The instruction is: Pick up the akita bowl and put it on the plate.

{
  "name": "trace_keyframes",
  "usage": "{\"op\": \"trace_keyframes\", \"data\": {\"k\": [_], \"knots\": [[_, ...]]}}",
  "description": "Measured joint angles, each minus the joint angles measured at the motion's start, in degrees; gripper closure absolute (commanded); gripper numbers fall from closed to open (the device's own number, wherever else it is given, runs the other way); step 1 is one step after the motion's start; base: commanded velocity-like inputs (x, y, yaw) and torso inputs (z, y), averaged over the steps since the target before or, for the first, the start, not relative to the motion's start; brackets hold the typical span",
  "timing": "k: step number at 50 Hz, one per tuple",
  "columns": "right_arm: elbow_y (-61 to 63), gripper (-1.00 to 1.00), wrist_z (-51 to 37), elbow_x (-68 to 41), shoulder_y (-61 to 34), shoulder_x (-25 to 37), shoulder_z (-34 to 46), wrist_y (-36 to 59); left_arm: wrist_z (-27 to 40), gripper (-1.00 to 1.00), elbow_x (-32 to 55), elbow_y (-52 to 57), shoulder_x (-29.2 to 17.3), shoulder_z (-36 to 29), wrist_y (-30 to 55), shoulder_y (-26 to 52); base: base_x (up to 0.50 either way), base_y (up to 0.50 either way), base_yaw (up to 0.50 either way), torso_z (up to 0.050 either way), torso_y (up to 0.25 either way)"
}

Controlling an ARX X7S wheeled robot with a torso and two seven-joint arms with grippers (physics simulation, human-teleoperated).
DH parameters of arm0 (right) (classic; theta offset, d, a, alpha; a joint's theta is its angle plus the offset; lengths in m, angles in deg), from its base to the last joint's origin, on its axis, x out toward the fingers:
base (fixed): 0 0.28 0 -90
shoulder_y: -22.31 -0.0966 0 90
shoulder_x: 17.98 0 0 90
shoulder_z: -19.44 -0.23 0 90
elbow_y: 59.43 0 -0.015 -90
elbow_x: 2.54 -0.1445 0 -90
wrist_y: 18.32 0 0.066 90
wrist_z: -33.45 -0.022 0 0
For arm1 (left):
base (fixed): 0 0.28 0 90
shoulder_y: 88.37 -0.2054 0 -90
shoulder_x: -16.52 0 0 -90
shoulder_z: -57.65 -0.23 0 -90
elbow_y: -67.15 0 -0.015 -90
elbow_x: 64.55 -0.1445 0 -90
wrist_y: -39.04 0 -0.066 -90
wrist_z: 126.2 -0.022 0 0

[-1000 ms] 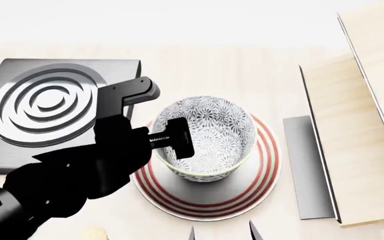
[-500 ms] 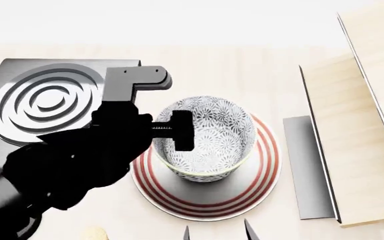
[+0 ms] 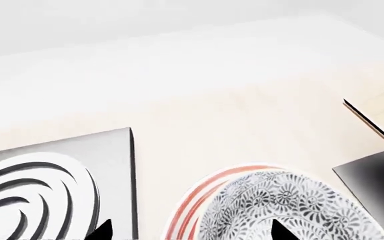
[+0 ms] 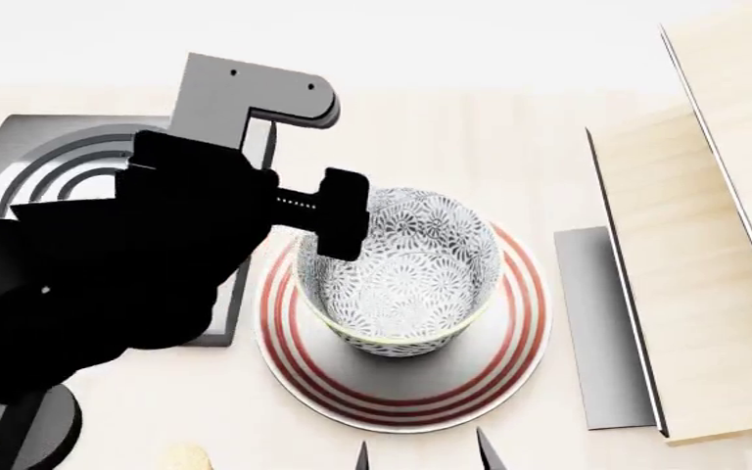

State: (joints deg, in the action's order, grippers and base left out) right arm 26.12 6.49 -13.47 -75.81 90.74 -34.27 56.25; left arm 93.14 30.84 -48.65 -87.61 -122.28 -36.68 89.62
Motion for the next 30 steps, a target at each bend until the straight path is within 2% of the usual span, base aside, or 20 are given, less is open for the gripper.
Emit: {"op": "trace_keyframes", "data": {"k": [15,30], "knots": [[3.39,-1.00,-1.23,0.31,0.17,1.10,-0.37,2.02,11.19,-1.00,-1.79,23.64,-15.12,2.35,0.30,5.39,0.00,0.00,0.00,0.000,0.000],[13.79,-1.00,-4.48,1.96,0.16,4.24,-1.82,8.96,17.20,-1.00,-6.99,39.38,-28.44,3.38,-3.40,4.10,0.00,0.00,0.00,0.000,0.000]]}}
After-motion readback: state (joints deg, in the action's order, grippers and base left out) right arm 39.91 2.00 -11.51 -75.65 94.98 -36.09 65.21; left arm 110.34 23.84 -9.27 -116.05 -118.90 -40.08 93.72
